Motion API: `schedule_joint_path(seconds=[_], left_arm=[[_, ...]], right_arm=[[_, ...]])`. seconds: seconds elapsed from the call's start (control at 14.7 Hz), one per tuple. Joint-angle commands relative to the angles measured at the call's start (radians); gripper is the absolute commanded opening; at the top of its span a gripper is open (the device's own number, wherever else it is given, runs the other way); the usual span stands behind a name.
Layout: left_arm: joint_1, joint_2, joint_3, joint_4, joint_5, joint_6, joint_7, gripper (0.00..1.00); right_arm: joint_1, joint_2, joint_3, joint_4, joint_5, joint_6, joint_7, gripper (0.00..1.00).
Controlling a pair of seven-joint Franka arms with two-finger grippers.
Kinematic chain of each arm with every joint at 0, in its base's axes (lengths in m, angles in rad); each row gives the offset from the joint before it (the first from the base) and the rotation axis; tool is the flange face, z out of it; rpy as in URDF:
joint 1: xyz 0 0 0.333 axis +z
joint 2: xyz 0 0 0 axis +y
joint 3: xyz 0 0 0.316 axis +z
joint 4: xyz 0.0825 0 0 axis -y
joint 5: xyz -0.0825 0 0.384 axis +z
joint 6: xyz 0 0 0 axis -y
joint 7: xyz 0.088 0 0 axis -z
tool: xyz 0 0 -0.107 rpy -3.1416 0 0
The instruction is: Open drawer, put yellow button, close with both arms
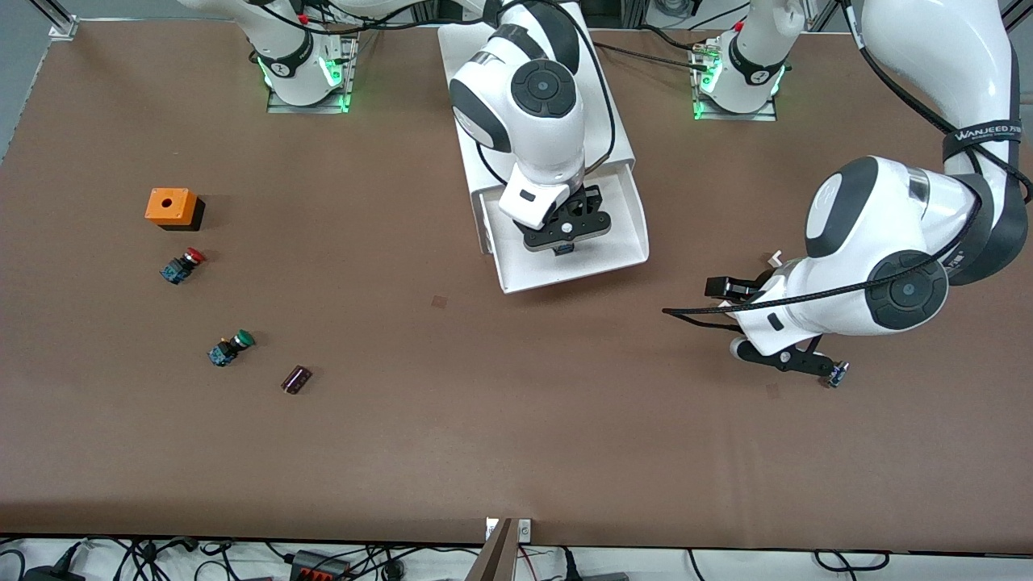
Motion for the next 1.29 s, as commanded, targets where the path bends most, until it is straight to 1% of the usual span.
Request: schedule_joint_path(seconds=[0.0,0.07,0.2,0.34,0.48,0.61,0.82,0.95,1.23], left_arm=[[-0.009,0.010,0.000,0.009,0.018,0.003,-0.016,1.00],[-0.009,0.010,-0.002,0.007,0.014,0.004,-0.028,1.00],[-0.021,0.011,-0.013,-0.016,-0.020,0.021,-0.147,1.00],[-0.056,0.007,-0.013,-0.065,-0.023,0.087,-0.244,1.00],[-0.095,0.014,-0.014,-0.071,-0.032,0.148,-0.342,1.00],[-0.145,0.024,-0.013,-0.097,-0.043,0.249,-0.437,1.00],[-0.181,0.022,-0.013,-0.152,-0.045,0.378,-0.520,1.00],[-0.208,0.021,-0.013,-0.178,-0.043,0.411,-0.583,1.00],[-0.262,0.013,-0.020,-0.220,-0.045,0.415,-0.687,1.00]], right_arm=[[-0.001,0.007,0.003,0.034,0.014,-0.024,0.058,1.00],[-0.009,0.002,0.001,0.047,0.014,-0.027,0.068,1.00],[-0.051,-0.003,-0.003,0.120,0.014,-0.072,0.069,1.00],[-0.117,-0.016,-0.005,0.139,0.011,-0.101,0.065,1.00],[-0.185,-0.045,-0.012,0.139,0.000,-0.133,0.042,1.00],[-0.258,-0.056,-0.009,0.133,-0.006,-0.152,-0.044,1.00],[-0.387,-0.056,-0.009,0.133,-0.006,-0.204,-0.185,1.00],[-0.478,-0.056,-0.008,0.128,-0.003,-0.210,-0.343,1.00],[-0.610,-0.058,-0.008,0.125,-0.003,-0.247,-0.388,1.00]])
